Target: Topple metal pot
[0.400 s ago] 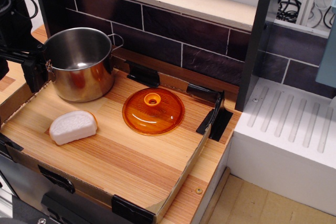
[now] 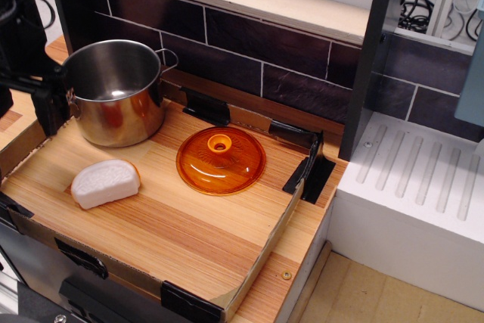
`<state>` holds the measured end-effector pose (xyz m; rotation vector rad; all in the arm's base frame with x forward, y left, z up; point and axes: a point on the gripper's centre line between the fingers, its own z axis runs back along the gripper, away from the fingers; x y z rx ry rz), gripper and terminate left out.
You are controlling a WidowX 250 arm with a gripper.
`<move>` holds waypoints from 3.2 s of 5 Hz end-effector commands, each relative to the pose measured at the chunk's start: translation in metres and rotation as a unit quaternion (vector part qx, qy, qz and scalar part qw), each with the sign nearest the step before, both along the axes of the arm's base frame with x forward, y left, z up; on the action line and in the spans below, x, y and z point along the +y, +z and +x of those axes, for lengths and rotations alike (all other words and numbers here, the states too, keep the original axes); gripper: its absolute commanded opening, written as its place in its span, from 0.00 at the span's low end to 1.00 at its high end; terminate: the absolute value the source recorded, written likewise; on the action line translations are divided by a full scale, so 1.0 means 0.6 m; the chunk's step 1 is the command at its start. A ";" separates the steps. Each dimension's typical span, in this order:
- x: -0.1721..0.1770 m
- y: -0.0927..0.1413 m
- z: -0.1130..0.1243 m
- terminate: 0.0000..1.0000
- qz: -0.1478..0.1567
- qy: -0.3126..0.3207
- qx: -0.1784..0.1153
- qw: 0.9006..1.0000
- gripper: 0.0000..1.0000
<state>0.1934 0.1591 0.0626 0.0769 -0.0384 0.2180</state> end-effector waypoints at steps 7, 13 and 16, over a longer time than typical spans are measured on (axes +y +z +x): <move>0.045 0.029 0.175 0.00 0.054 -0.090 -0.049 0.993 1.00; 0.073 0.040 0.167 0.00 0.095 -0.049 -0.051 0.993 0.00; 0.060 0.095 0.138 0.00 0.136 -0.045 -0.102 0.984 0.00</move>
